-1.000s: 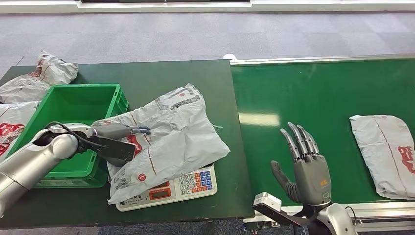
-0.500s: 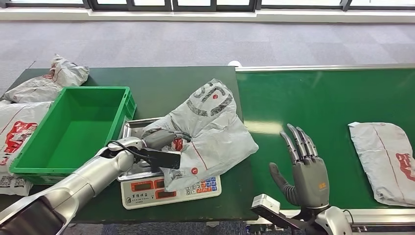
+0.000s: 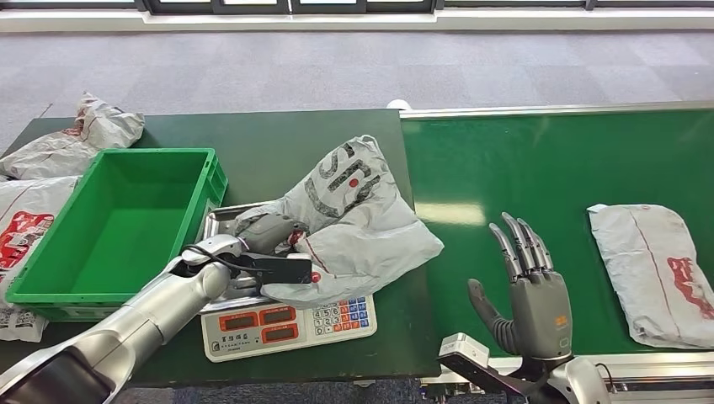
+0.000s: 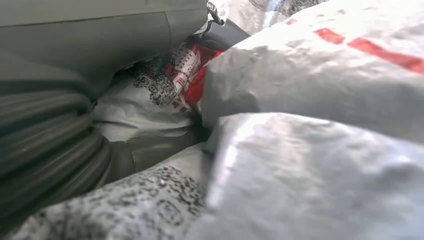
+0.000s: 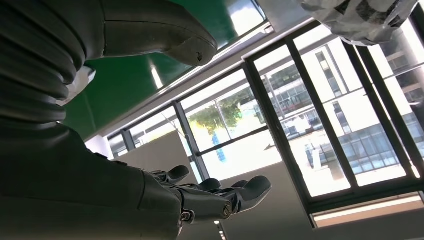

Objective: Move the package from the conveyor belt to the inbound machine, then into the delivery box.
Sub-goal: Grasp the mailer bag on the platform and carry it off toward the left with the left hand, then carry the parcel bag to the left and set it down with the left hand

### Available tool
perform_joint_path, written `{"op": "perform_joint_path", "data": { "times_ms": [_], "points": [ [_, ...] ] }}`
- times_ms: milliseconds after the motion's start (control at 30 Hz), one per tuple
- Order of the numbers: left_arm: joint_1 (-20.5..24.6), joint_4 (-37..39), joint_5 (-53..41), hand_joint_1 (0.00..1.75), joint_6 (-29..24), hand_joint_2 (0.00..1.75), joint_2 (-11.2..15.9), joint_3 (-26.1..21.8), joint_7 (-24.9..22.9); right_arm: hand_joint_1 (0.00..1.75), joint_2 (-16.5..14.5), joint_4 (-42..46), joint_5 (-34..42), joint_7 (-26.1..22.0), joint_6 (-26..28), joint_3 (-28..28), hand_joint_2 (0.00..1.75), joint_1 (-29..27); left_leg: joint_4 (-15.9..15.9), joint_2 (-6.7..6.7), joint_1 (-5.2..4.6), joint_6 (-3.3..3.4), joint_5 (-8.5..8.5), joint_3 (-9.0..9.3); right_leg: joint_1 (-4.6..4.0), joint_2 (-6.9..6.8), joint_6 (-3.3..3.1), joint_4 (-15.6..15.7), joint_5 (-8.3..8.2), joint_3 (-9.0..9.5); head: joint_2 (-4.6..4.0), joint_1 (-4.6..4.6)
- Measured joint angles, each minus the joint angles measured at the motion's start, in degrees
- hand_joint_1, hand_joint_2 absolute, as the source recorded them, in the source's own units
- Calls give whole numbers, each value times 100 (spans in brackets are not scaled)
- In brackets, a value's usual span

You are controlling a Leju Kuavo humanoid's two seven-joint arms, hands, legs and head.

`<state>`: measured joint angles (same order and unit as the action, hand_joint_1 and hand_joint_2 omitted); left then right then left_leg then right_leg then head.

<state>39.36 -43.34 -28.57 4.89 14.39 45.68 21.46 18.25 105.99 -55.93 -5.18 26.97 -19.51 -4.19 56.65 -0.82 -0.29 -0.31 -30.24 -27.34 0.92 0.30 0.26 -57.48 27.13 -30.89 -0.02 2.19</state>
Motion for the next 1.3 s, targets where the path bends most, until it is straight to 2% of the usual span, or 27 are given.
{"op": "perform_joint_path", "data": {
  "times_ms": [133, 367, 433, 567, 733, 800, 900, 1033, 1200, 1300],
  "points": [
    [-154, -131, -228, 175, -218, 175, 24, -182, -93, 0, -26, 42, -59, -3, 62, 40, 175, -132, -1, 4, 2, -1, -1, -2, -2, 3, -3, 0, 2, -5, 0, 1],
    [-469, -608, -679, 175, -552, 175, 154, -773, -335, 0, -93, 233, -242, 9, 225, 197, 175, -556, -1, 14, 6, -3, 0, -15, -7, 11, -6, -2, 1, -30, 0, 1],
    [-622, -932, -993, 175, -838, 175, 267, -1132, -527, 0, -101, 348, -338, 39, 283, 274, 175, -773, 0, 20, 11, -10, 6, -22, -12, 17, -15, -5, -9, -57, 0, 1],
    [-751, -1816, -1864, 175, -1348, 175, 633, -2163, -992, 0, -152, 574, -621, 216, 320, 356, 175, -1081, 3, 36, 21, -28, 31, -71, -21, 29, -30, -9, -39, -132, 0, 0],
    [-847, -2820, -2331, 175, -1253, 175, 1139, -3733, -1019, 0, -299, 707, -866, 328, 291, 368, 175, -1242, 3, 61, 31, -29, 33, -93, -32, 63, -37, -11, -43, -165, 0, -1],
    [-871, -3069, -2398, 175, -1184, 175, 1254, -4210, -980, 0, -359, 719, -911, 343, 287, 367, 175, -1262, 2, 58, 30, -30, 33, -95, -32, 63, -38, -11, -43, -168, 0, -2],
    [-937, -3300, -2469, 175, -1162, 175, 1331, -4611, -944, 0, -410, 740, -933, 348, 287, 367, 175, -1269, 2, 52, 30, -30, 33, -99, -32, 57, -38, -10, -42, -166, 0, -1],
    [-980, -3417, -2593, 175, -1177, 175, 1432, -4886, -1052, 0, -494, 747, -1014, 349, 272, 367, 175, -1283, 4, 55, 30, -29, 33, -102, -30, 59, -38, -10, -45, -167, 0, 1],
    [-917, -3274, -2597, 175, -1073, 175, 1729, -5334, -1082, 0, -620, 760, -1154, 430, 252, 361, 175, -1293, 3, 61, 30, -30, 33, -102, -31, 66, -40, -10, -46, -173, 0, -1],
    [-1055, -3118, -2534, 175, -1030, 175, 1900, -5613, -945, 0, -654, 763, -1139, 436, 253, 360, 175, -1294, 2, 61, 30, -31, 31, -103, -31, 67, -42, -11, -45, -174, 0, 0]
  ]
}}
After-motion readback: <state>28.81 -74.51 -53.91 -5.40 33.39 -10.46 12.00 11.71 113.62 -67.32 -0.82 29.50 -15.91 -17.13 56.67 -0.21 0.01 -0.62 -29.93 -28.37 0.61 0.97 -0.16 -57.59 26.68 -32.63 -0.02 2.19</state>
